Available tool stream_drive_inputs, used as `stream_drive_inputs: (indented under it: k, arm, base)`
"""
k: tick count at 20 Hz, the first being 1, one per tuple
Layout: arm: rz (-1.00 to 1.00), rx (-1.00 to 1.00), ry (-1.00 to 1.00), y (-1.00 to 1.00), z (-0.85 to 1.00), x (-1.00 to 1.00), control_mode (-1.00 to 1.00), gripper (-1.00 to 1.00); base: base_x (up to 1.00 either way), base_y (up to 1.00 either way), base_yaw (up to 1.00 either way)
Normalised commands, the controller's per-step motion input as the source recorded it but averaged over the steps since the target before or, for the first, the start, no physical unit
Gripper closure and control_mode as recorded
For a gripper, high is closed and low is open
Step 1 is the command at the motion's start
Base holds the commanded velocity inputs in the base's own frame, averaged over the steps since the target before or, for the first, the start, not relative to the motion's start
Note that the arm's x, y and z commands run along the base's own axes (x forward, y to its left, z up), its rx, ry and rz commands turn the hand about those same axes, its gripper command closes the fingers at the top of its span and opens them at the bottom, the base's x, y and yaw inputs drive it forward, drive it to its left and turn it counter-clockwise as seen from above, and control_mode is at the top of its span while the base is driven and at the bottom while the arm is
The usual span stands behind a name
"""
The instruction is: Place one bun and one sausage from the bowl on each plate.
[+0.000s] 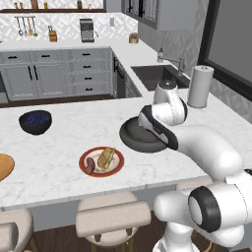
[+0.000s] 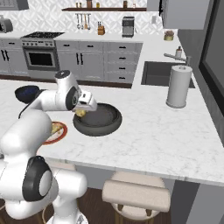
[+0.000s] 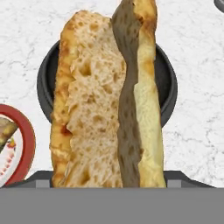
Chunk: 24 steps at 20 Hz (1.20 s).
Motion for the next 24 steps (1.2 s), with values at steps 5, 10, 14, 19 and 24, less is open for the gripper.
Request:
stream_drive_inputs:
  k: [5,10,14,19,24]
  arm:
    - [0.14,-0.06,0.04,0.31,-0.04,-0.64,-1.0,1.0]
    - [0.04,0.0,0.0,0.09,0.0,-0.17,1.0,1.0]
    - [0.0,0.0,0.0,0.0,0.0,0.0,1.0,1.0]
    - [0.0,0.0,0.0,0.0,0.0,0.0,1.0,1.0]
    - [0.0,0.0,0.0,0.0,0.0,0.0,1.0,1.0]
  base:
    - [0.0,0.0,0.0]
    - [-0.55,0.74,0.2]
    - [-0.2,1.0,0.19]
    - [0.13,1.0,0.05]
    - [0.42,1.0,0.0]
